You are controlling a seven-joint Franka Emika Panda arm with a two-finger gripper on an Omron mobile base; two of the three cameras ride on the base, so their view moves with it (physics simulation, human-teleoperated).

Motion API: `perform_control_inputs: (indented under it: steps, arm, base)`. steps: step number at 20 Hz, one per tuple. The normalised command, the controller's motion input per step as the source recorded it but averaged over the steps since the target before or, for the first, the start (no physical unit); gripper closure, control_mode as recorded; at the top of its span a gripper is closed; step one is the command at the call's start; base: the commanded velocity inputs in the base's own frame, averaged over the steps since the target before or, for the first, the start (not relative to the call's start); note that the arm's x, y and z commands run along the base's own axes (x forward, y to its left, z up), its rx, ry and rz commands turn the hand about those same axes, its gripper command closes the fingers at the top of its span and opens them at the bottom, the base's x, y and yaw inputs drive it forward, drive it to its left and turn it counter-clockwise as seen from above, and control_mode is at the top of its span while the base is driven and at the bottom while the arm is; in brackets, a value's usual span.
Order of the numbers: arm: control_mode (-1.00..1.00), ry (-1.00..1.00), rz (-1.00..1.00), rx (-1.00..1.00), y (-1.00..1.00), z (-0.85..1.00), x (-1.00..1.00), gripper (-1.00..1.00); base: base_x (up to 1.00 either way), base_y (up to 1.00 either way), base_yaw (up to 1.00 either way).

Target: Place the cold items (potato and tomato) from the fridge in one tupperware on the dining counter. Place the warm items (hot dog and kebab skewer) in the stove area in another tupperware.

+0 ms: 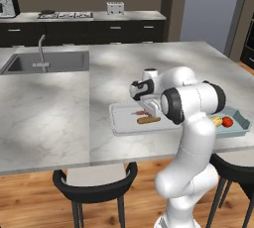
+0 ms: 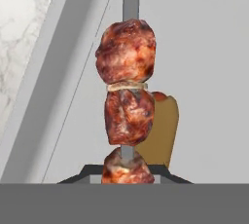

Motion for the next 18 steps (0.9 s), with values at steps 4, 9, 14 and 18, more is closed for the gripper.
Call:
perform_control_inputs:
  steps: [4,9,14,18]
  arm:
    - [-1.00,-0.01,0.00,0.00,0.02,-0.27,0.18,1.00]
    - [-1.00,0.00,0.00,0.00,0.00,-0.23,0.22,1.00]
    - [-1.00,0.00,0.00,0.00,0.00,-0.25,0.17,-1.00]
    - [-1.00,-0.04,0.00,0.00,0.01,-0.24,0.07,-1.00]
  base:
    - [0.00,0.00,0.00]
    - [0.00,0.00,0.00]
    - [0.00,0.00,0.00]
    - [0.00,0.00,0.00]
